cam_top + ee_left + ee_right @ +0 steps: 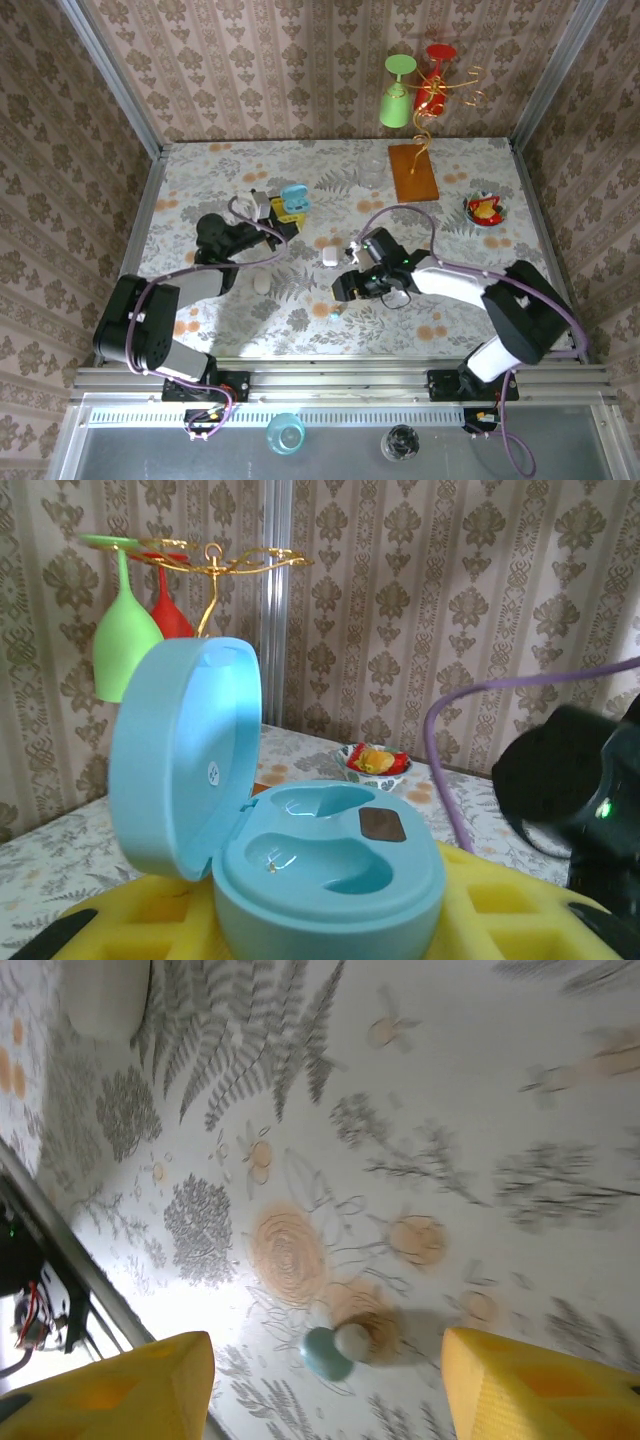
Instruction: Insert the wireless bluetooth earbuds into the charging case
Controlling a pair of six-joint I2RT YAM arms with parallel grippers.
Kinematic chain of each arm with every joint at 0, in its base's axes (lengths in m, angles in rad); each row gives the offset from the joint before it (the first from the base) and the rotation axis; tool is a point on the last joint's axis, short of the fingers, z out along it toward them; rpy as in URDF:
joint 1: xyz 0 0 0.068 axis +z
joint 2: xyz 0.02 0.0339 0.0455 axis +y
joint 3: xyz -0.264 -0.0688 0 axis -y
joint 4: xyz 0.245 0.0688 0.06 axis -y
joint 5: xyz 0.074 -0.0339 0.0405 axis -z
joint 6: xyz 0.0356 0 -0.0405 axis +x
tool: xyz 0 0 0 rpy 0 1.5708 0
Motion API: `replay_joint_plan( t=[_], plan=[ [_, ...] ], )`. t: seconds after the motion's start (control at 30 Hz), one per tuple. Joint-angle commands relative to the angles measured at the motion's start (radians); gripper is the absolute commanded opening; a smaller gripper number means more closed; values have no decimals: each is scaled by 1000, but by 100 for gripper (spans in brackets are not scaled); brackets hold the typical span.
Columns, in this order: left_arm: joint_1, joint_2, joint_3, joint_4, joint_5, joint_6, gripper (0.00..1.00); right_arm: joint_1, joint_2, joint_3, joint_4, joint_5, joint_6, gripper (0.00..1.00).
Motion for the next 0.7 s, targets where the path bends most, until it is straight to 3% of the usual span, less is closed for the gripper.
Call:
replay_joint_plan(
  t=[0.0, 0.27, 0.67],
  plan=[
    [16, -40, -15, 32, -3, 23, 41, 21, 79, 83, -7, -92, 9, 62],
    [21, -96, -23, -43, 9, 46, 41, 39, 221, 172, -99, -96, -47, 58],
    [24, -110, -12, -99, 16, 77, 41, 54, 160, 88, -151, -109, -39, 48]
  ],
)
